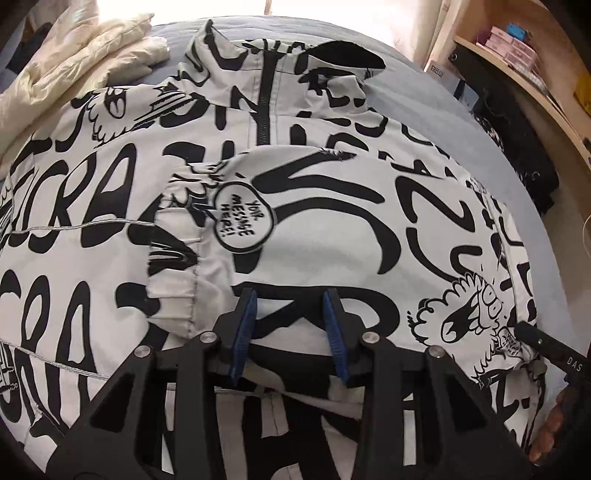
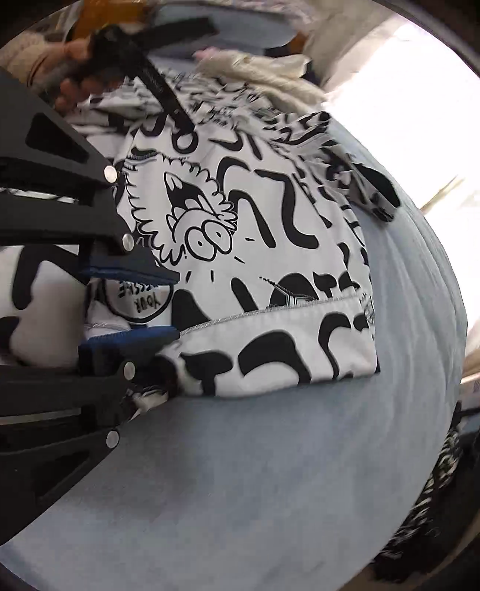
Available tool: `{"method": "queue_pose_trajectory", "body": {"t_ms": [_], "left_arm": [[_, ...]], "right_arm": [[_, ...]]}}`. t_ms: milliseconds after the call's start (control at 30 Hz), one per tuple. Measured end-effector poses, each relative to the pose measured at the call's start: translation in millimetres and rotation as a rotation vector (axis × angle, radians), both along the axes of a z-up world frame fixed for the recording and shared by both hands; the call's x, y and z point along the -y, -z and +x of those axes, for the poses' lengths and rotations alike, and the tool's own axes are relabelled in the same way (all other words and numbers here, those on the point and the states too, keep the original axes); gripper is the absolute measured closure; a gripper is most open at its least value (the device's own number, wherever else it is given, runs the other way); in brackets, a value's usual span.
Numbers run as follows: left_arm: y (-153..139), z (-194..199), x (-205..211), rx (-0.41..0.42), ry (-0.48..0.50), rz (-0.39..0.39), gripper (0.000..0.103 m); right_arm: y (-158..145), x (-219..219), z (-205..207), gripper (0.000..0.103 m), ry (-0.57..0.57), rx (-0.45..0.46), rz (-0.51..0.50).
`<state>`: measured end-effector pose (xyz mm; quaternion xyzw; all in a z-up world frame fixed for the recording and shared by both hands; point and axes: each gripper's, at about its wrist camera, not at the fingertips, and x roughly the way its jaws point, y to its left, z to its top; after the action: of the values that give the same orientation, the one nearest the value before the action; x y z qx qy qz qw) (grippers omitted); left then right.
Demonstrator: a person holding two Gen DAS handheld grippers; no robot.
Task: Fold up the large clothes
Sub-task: 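Open the right gripper to release the sleeve and lift away, then move the left gripper to the other sleeve and grasp its cuff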
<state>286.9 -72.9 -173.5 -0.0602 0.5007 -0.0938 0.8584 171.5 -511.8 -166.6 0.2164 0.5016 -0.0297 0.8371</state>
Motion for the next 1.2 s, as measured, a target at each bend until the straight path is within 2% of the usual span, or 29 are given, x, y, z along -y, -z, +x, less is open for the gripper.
{"method": "queue_pose_trajectory", "body": {"t_ms": [67, 167, 267, 333, 533, 800, 1200], "left_arm": [[-3, -4, -2, 0.010, -0.008, 0.003, 0.068], [-8, -7, -4, 0.019, -0.013, 0.012, 0.068], [-19, -19, -8, 0.033, -0.016, 0.019, 0.068], [-26, -26, -11, 0.043, -0.019, 0.030, 0.068], [-47, -54, -23, 0.053, -0.038, 0.011, 0.068], [-79, -102, -38, 0.081, -0.049, 0.060, 0.067], [-126, -178, -72, 0.136, -0.050, 0.071, 0.065]], "right_arm": [[0, -2, -3, 0.079, 0.019, 0.000, -0.028], [-9, -14, -14, 0.068, 0.031, 0.006, -0.043], [-3, -6, -13, 0.056, 0.045, 0.018, -0.022], [-7, -12, -20, 0.051, 0.057, 0.028, -0.008], [-28, -21, -63, 0.050, 0.070, 0.030, 0.040], [-41, -37, -106, 0.050, 0.064, 0.059, 0.058], [-90, -77, -158, 0.050, -0.002, 0.126, 0.020]]}}
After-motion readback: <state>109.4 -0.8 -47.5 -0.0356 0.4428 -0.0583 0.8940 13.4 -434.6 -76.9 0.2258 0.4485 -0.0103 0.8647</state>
